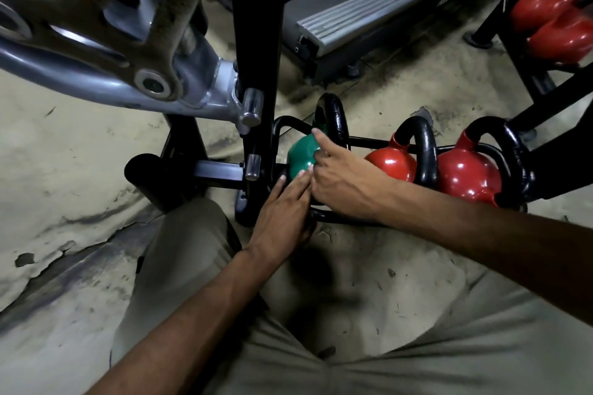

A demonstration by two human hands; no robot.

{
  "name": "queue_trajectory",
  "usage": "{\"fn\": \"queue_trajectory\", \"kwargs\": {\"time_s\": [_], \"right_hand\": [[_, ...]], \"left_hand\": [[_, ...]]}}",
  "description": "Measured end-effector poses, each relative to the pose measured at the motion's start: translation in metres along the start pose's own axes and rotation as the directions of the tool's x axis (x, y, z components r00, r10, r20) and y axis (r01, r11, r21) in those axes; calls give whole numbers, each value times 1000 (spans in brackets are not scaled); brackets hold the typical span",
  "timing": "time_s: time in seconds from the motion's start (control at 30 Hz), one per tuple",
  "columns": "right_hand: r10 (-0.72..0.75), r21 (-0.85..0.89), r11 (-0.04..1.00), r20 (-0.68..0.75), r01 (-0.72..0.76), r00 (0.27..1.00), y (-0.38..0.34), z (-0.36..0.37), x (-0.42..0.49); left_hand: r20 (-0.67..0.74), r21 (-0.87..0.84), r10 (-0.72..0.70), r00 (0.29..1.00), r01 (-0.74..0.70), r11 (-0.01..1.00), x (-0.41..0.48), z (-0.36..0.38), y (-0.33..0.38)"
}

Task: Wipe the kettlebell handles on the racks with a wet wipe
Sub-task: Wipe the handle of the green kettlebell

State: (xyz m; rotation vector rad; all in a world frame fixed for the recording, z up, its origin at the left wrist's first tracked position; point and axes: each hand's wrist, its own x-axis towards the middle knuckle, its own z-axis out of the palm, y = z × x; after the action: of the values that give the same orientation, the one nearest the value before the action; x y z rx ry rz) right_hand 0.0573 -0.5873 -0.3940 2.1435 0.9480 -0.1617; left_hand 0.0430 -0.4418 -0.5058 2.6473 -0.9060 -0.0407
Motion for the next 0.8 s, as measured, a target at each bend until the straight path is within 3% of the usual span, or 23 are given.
{"fn": "queue_trajectory", "kwargs": {"time_s": [0.13, 0.23, 0.33, 0.47, 0.53, 0.63, 0.73, 0.8], "right_hand": [[-128, -14, 992, -192, 128, 973, 0, 8, -20], [-134, -65, 991, -305, 119, 943, -11, 25, -37], [16, 36, 999, -457, 0, 889, -22, 40, -49], [373, 373, 911, -562, -176, 739, -42, 57, -51], [571, 576, 780, -496, -244, 654, -56, 61, -49], [864, 869, 406, -265, -282, 427, -78, 58, -42], [954, 990, -13, 54, -139, 294, -96, 50, -31], [931, 971, -239, 237, -25, 279, -99, 45, -27]], "left_hand": [[-28, -51, -4, 1000, 3, 999, 1, 0, -1], [-47, -109, -17, 999, 12, 994, 1, -4, 1], [-74, -140, -50, 996, 40, 989, 4, -6, 4], [-83, -184, -95, 992, 78, 980, 7, -4, 11], [-77, -197, -107, 991, 90, 976, 7, -2, 14], [-86, -221, -133, 987, 111, 969, 9, 2, 16], [-79, -222, -145, 986, 124, 967, 8, 2, 16], [-71, -219, -142, 987, 124, 968, 7, 1, 15]]}}
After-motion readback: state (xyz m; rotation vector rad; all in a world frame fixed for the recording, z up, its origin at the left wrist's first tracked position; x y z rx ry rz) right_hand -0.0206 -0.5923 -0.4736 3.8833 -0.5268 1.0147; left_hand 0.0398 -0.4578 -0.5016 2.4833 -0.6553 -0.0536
